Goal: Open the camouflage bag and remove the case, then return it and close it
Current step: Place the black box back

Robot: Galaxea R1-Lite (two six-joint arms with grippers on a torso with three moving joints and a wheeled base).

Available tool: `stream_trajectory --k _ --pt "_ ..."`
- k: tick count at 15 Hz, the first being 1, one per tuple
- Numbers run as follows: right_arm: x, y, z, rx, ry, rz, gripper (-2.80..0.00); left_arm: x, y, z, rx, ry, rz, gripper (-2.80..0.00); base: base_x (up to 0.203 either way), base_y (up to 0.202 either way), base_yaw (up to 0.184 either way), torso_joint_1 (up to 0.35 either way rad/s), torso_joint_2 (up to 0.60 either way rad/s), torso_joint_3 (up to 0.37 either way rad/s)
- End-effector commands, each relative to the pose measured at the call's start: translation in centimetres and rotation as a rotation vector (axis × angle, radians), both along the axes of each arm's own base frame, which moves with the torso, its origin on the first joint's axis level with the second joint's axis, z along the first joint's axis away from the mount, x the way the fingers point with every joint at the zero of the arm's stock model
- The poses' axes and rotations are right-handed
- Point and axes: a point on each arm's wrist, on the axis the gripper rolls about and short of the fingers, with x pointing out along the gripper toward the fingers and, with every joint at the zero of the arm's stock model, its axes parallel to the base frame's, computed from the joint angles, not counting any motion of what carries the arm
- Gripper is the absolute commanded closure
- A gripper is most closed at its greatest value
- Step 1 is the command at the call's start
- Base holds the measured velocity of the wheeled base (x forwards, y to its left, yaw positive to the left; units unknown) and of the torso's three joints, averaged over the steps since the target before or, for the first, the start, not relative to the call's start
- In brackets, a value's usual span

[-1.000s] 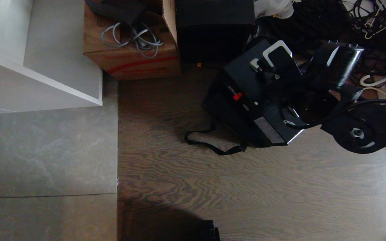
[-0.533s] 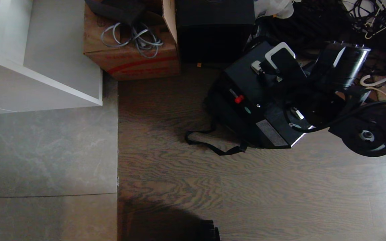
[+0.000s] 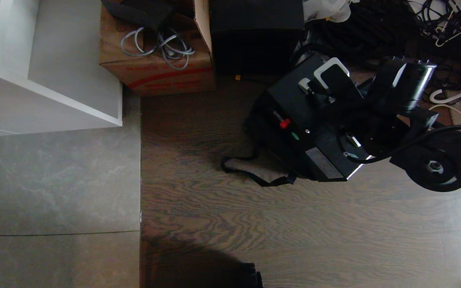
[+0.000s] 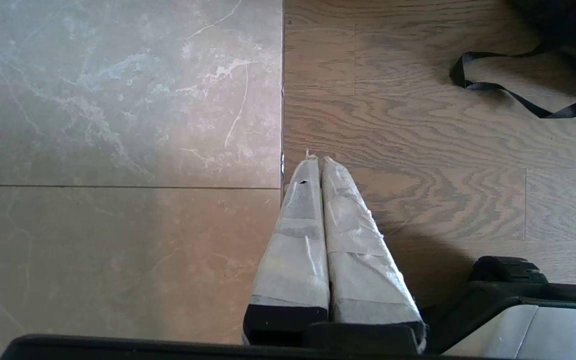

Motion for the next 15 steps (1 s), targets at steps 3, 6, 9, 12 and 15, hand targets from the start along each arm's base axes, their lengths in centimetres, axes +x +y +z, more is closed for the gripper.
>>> stream_trajectory --k 3,6,9,12,15 --pt "1.0 0.6 -1.1 -0.013 0.016 -0.004 0.00 0.0 0.0 0.0 -0.001 0.000 0.000 0.00 0.000 0.000 0.000 0.000 0.00 0.000" --pt "1.3 0.8 -1.3 -0.015 0.017 -0.004 0.00 0.0 0.0 0.0 -0.001 -0.002 0.000 0.00 0.000 0.000 0.000 0.000 0.00 0.000" --pt "1.8 1.1 -1.8 -0.010 0.011 -0.004 0.00 0.0 0.0 0.0 -0.001 -0.001 0.000 0.00 0.000 0.000 0.000 0.000 0.00 0.000" --pt "2.1 1.3 -1.4 0.000 -0.006 -0.005 0.00 0.0 0.0 0.0 -0.001 -0.002 0.000 0.00 0.000 0.000 0.000 0.000 0.00 0.000" --pt "2.6 1.0 -0.6 0.011 -0.031 -0.017 0.00 0.0 0.0 0.0 -0.001 -0.002 0.000 0.00 0.000 0.000 0.000 0.000 0.00 0.000"
